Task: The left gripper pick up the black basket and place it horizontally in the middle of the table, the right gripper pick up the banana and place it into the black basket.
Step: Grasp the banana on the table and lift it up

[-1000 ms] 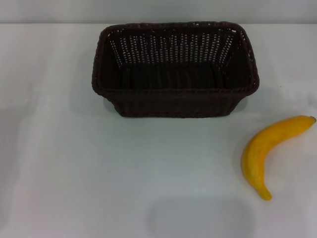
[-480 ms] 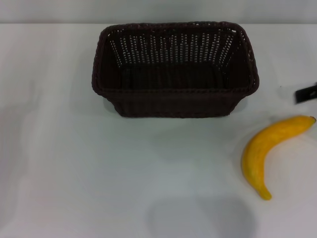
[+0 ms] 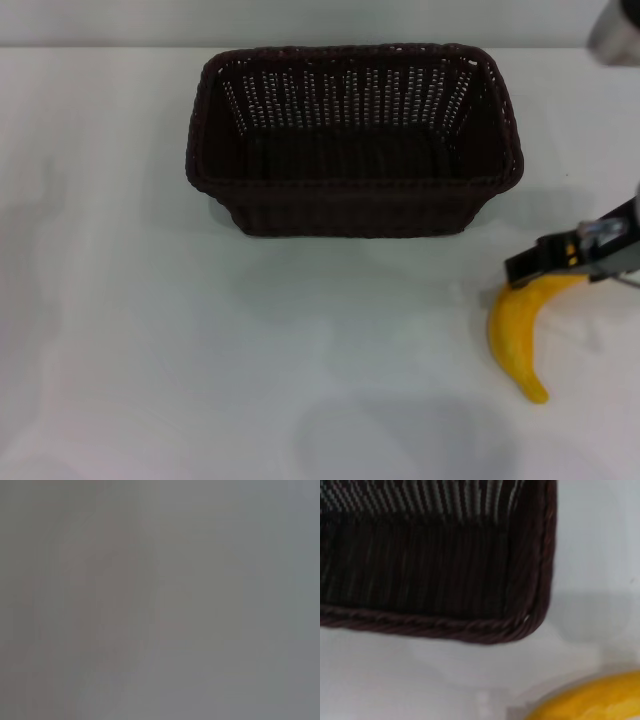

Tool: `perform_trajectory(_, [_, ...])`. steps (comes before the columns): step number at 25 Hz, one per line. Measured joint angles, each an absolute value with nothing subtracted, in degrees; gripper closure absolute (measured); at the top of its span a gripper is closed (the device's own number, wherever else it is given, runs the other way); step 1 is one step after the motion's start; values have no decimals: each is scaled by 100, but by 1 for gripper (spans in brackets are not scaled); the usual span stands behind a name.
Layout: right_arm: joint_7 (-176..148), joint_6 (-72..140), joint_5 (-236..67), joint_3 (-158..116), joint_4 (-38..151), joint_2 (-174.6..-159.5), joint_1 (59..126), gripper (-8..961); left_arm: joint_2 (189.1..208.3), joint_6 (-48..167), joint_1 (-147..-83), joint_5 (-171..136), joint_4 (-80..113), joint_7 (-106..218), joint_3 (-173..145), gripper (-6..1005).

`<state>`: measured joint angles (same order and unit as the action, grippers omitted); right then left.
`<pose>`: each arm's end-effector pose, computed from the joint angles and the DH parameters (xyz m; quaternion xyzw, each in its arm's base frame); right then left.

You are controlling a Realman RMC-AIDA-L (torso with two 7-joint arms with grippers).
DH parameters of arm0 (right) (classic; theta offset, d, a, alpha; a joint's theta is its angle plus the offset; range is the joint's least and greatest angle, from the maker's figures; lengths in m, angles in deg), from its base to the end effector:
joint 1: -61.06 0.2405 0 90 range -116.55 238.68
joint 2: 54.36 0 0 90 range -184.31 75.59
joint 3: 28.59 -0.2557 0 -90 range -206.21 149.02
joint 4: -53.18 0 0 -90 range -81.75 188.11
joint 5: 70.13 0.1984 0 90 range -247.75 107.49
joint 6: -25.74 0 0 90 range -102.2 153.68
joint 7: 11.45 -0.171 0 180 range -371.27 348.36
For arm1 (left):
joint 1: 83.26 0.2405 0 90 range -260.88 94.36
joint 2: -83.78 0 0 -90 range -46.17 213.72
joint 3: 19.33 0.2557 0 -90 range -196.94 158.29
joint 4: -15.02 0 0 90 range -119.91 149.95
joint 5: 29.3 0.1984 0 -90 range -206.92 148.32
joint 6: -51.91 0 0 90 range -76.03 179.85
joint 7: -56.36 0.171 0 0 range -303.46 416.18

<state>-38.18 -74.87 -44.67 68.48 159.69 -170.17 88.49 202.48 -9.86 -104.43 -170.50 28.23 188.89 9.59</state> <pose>0.1565 0.2984 -0.0006 -0.7463 0.5767 -0.1286 0.3065 -0.3980 0.3351 0.0967 -0.4725 -0.4107 -0.4333 0.6483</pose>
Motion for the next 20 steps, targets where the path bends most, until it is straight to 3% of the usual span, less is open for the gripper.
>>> perform_trajectory(10, [-4455,-7212,-4132,7321,15023,-17035,9329,152,20239,-623,-10755,-17033,2789,19316,985,197])
perform_trajectory(20, [-4466,-6846,-4034,7348,14503,-17031,9392,181,20223,-536,-10876,-17014,2741,19416,993,196])
